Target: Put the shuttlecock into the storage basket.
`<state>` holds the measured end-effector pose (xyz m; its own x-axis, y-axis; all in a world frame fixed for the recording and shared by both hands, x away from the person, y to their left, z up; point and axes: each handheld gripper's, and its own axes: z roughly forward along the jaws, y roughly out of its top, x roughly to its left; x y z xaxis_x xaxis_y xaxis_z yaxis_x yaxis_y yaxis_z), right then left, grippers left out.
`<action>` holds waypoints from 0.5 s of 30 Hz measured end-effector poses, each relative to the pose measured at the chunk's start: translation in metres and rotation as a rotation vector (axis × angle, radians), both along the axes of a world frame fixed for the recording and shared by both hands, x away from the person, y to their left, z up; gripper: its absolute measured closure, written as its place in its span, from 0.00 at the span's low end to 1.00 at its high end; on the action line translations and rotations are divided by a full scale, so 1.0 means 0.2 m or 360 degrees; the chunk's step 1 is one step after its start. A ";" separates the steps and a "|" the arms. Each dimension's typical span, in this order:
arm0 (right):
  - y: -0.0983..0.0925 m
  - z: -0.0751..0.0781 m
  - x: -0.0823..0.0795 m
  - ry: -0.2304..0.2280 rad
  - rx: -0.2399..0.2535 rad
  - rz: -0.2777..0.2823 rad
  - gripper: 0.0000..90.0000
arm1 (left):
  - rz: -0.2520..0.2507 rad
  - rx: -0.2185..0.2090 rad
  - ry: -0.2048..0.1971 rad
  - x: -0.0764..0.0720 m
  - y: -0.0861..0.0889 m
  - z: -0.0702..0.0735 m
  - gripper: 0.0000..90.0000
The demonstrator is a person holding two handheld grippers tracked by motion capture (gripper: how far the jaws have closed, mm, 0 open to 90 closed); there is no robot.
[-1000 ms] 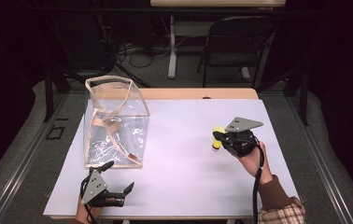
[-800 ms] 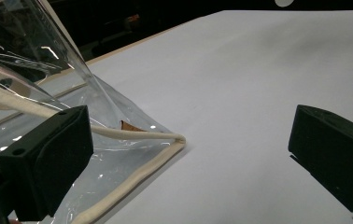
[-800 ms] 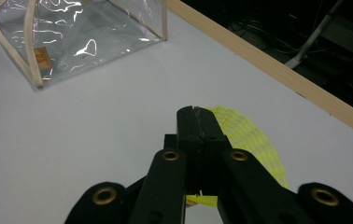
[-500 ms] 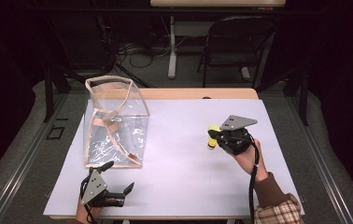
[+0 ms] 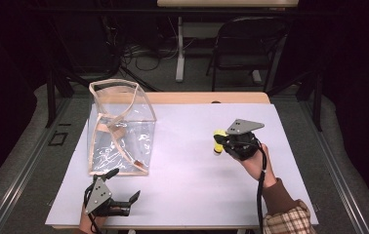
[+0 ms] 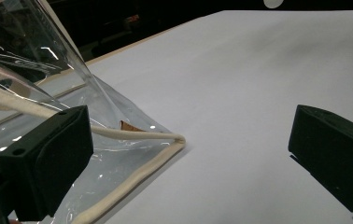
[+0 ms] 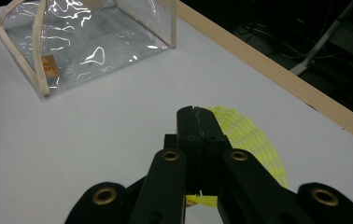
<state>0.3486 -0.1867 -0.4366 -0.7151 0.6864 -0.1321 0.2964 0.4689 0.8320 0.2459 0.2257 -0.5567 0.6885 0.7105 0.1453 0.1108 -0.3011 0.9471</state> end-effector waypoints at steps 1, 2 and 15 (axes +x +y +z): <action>0.00 0.00 0.00 0.0002 0.0001 -0.0001 1.00 | 0.0000 0.0000 0.0000 0.00 0.00 0.00 0.00; 0.01 0.00 0.00 0.0002 0.0000 0.0003 1.00 | 0.0000 0.0000 0.0000 0.00 0.00 0.00 0.00; 0.05 0.01 0.02 -0.0002 0.0001 0.0024 1.00 | 0.0000 0.0000 0.0001 0.00 0.00 0.00 0.00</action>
